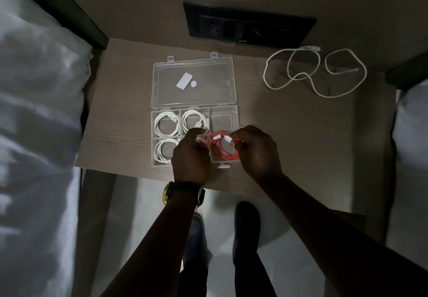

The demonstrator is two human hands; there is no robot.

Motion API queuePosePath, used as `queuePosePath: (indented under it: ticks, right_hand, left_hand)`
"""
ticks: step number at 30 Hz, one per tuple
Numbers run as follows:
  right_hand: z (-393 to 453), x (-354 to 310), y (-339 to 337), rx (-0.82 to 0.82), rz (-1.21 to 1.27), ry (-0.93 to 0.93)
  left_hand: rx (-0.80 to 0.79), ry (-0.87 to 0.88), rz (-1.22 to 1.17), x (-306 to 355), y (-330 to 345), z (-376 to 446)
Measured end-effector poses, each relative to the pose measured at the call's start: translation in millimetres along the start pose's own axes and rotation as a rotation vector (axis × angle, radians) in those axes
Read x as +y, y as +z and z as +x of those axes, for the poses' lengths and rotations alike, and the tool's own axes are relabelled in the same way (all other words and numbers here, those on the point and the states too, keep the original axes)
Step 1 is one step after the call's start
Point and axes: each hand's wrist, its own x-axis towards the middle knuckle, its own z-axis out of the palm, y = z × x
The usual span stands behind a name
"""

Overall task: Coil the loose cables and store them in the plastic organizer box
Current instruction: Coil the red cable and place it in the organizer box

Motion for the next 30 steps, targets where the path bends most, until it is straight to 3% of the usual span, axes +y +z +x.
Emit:
queuePosePath:
  ticks: [2, 6, 13, 21, 26, 30]
  right_hand:
    - [2, -1, 0, -0.003, -0.016, 0.023]
    - [7, -1, 0, -0.048, -0.060, 0.075]
    - [15, 0, 0, -0.089, -0.080, 0.102]
    - [22, 0, -2, -0.158, -0.079, 0.143]
    - [25, 1, -2, -0.180, -0.087, 0.148]
    - [25, 0, -1, -0.194, -0.083, 0.146]
  left_hand:
    - [-0.067, -0.134, -0.204, 2, 1, -1]
    - [-0.112, -0.621, -0.908, 14, 2, -2]
    - [-0.130, -0.853, -1.155, 21, -8, 0]
    - [-0.169, -0.921, -1.159, 14, -15, 9]
    - [-0.166, -0.798, -1.012, 13, -11, 7]
    - [-0.120, -0.556, -0.731, 10, 0, 1]
